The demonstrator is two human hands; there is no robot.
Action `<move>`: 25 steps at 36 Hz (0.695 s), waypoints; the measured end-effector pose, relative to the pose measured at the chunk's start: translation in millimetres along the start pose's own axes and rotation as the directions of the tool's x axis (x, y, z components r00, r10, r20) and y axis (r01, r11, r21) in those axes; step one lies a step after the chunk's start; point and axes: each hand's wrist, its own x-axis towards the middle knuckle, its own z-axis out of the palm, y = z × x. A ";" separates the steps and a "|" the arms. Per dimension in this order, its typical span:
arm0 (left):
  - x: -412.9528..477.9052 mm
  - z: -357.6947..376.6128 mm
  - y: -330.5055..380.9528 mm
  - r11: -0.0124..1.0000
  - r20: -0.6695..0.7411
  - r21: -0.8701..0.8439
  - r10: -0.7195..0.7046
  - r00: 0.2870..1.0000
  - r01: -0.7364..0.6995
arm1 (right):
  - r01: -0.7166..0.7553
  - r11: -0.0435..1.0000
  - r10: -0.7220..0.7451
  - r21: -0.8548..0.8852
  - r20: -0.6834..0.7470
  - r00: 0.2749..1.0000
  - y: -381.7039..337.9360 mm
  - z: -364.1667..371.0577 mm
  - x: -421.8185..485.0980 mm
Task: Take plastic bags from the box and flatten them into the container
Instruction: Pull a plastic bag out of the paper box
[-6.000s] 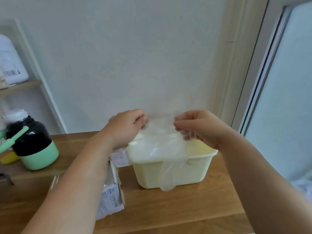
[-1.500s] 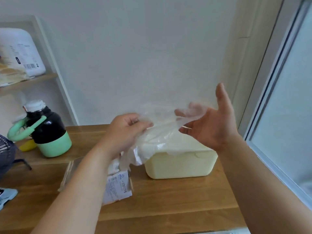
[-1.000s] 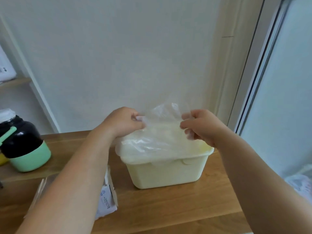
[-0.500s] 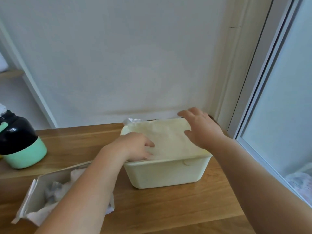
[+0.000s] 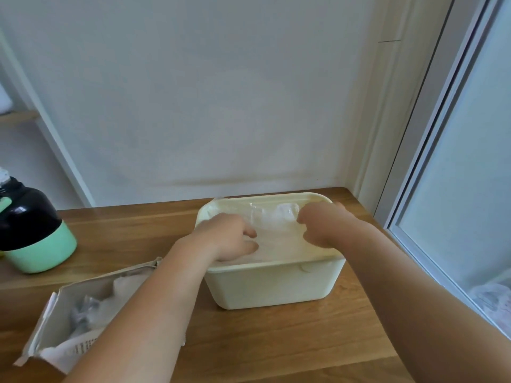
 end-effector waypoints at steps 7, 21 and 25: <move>-13.1 -8.2 -11.8 1.000 -0.280 0.005 -0.014 0.960 0.016 | 0.004 0.998 0.010 0.056 -0.242 0.970 8.2 -7.1 -14.7; -53.7 -0.7 -36.7 0.960 -0.555 -0.269 -0.095 0.826 -0.071 | 0.136 0.900 0.155 0.413 -0.598 0.786 -26.7 -19.2 -60.5; -67.5 5.8 -36.5 0.924 -0.622 -0.344 -0.091 0.778 -0.166 | 0.118 0.894 0.213 0.433 -0.640 0.738 -44.7 -11.1 -68.6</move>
